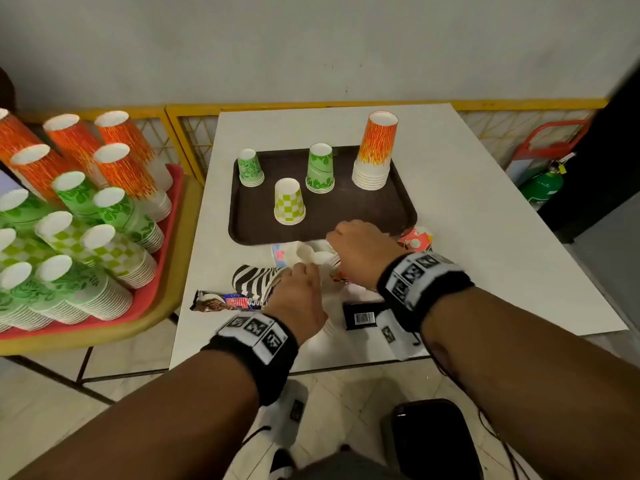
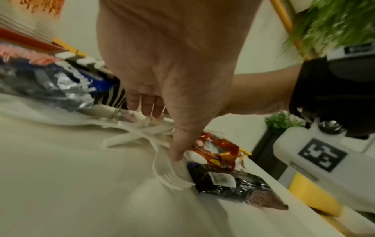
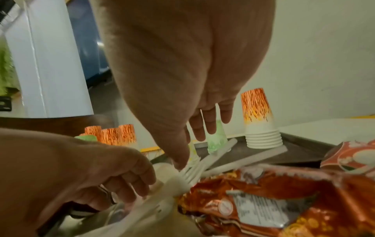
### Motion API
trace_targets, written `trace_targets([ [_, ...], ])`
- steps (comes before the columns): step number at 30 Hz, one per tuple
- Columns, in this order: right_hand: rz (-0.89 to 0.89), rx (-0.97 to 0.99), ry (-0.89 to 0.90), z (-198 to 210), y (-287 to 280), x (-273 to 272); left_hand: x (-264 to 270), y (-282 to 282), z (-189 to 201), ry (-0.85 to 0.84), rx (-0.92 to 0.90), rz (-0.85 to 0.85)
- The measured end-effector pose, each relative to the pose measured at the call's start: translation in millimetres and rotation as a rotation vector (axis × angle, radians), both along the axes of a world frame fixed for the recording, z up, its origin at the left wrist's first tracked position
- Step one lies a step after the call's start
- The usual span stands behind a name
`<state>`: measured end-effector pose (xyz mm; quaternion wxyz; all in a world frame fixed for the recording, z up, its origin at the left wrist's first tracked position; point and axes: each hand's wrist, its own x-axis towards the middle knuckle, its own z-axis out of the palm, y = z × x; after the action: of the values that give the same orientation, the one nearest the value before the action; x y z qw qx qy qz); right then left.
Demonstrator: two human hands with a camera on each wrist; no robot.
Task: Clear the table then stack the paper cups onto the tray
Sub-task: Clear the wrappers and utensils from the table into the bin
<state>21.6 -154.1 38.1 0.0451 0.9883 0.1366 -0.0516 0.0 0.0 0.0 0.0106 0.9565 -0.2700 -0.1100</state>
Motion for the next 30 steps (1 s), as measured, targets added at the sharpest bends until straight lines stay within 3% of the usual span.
trace_targets([
  [5,-0.014,-0.096,0.096,-6,8,15,8,-9,-7,-0.019,0.083,0.001],
  [9,-0.013,-0.139,0.135,-8,8,26,14,-13,-12,0.029,-0.025,0.099],
  [17,0.022,-0.208,0.198,-13,4,38,23,-11,-12,0.134,-0.186,0.062],
  [25,0.007,-0.164,0.235,-15,-5,40,25,-12,-12,0.176,-0.191,0.020],
  [30,0.006,-0.121,0.161,-7,-17,35,23,-15,-14,0.150,-0.196,0.017],
])
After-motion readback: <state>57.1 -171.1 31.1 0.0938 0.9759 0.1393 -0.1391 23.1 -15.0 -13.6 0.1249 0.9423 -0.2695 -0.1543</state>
